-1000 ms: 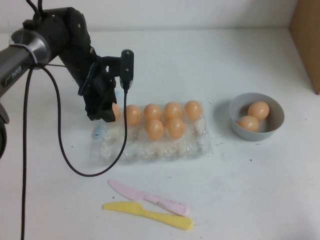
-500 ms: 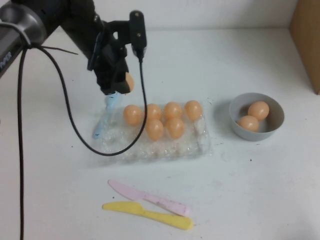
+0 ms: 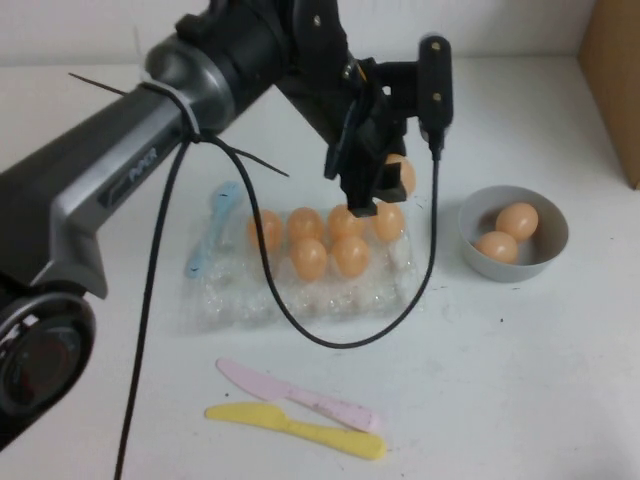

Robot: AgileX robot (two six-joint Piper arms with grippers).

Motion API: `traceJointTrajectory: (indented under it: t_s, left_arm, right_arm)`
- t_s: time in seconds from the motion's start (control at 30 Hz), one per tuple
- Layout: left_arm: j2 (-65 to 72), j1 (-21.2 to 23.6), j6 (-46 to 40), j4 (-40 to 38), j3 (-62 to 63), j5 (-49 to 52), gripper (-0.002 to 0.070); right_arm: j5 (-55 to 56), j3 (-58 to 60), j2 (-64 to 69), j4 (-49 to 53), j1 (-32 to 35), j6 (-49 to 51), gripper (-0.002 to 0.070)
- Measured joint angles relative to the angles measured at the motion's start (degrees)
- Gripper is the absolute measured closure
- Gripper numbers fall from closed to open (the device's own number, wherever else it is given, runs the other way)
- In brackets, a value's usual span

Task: Take an egg out of the egg box
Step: Place the egg in the bowl

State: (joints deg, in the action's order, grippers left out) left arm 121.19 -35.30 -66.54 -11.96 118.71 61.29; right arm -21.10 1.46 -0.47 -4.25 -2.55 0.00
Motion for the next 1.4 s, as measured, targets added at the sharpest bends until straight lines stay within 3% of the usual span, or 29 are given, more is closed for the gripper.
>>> traceJointTrajectory:
  t_s: [0.27, 0.67, 1.07, 1.27, 1.4]
  left_arm:
    - [4.21, -2.88, -5.06, -8.53, 0.0, -7.32, 0.033]
    - [9.19, -3.27, -16.01, -24.61, 0.0, -14.62, 0.033]
    - [12.92, -3.27, -20.34, -29.86, 0.0, -19.13, 0.0328]
    - [13.56, -3.27, -20.66, -30.96, 0.0, -21.16, 0.0188]
    - [13.56, -3.27, -20.66, -31.23, 0.0, -21.96, 0.0144]
  right_arm:
    - [0.0, 0.0, 0.0, 0.0, 0.0, 0.0, 0.0694]
    - [0.0, 0.0, 0.0, 0.0, 0.0, 0.0, 0.0694]
    - [0.0, 0.0, 0.0, 0.0, 0.0, 0.0, 0.0694]
    - [0.0, 0.0, 0.0, 0.0, 0.0, 0.0, 0.0694]
    - [0.0, 0.0, 0.0, 0.0, 0.0, 0.0, 0.0694]
